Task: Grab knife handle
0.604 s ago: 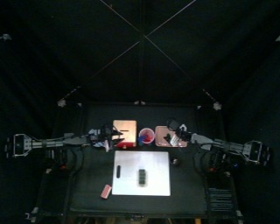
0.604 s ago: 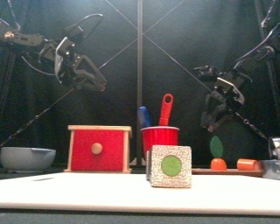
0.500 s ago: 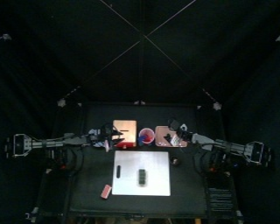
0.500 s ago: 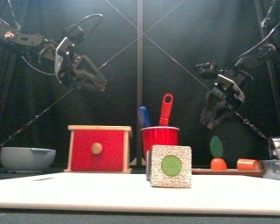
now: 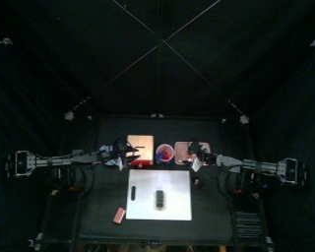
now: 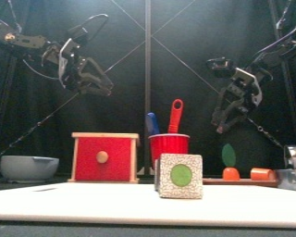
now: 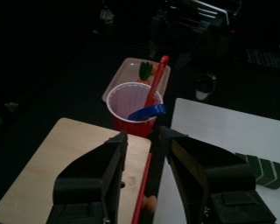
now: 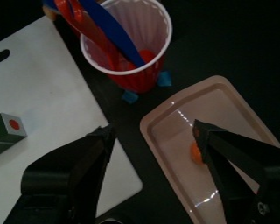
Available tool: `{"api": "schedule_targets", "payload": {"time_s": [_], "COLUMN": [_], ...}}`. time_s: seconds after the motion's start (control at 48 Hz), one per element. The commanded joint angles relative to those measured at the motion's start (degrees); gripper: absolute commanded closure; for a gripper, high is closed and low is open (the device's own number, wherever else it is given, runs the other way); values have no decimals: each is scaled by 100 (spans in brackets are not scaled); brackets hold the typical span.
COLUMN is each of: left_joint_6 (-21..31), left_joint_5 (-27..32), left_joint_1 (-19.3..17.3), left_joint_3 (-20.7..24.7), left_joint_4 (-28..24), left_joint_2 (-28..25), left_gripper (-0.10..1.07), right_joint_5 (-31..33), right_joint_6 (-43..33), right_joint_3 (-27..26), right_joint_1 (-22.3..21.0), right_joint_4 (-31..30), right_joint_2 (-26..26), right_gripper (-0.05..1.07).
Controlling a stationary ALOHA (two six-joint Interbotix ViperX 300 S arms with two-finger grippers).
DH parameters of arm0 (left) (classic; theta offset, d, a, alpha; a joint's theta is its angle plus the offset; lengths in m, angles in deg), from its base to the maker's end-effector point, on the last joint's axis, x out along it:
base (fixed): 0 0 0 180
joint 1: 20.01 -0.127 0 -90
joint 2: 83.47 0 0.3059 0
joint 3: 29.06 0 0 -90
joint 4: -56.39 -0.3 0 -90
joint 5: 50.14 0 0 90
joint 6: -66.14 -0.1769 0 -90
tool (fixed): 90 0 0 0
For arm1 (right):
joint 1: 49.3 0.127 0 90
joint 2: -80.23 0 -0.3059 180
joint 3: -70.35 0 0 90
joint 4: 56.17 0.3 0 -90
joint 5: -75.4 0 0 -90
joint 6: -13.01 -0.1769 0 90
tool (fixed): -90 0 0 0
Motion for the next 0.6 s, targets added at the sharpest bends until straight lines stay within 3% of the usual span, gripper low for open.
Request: {"api": "schedule_targets", "payload": {"time_s": [0.0, 0.583], "left_joint_6": [-9, -9], "left_joint_5": [-62, -62], "left_joint_1": [-18, 0], "left_joint_3": [62, 26], "left_joint_4": [18, 18], "left_joint_2": [18, 18], "left_gripper": [22, 22], "right_joint_5": [-44, 35], "right_joint_6": [18, 18], "right_joint_3": [-62, 9], "right_joint_1": [9, 123], "right_joint_4": [-26, -9], "right_joint_2": [79, 316], "right_gripper": [2, 2]}}
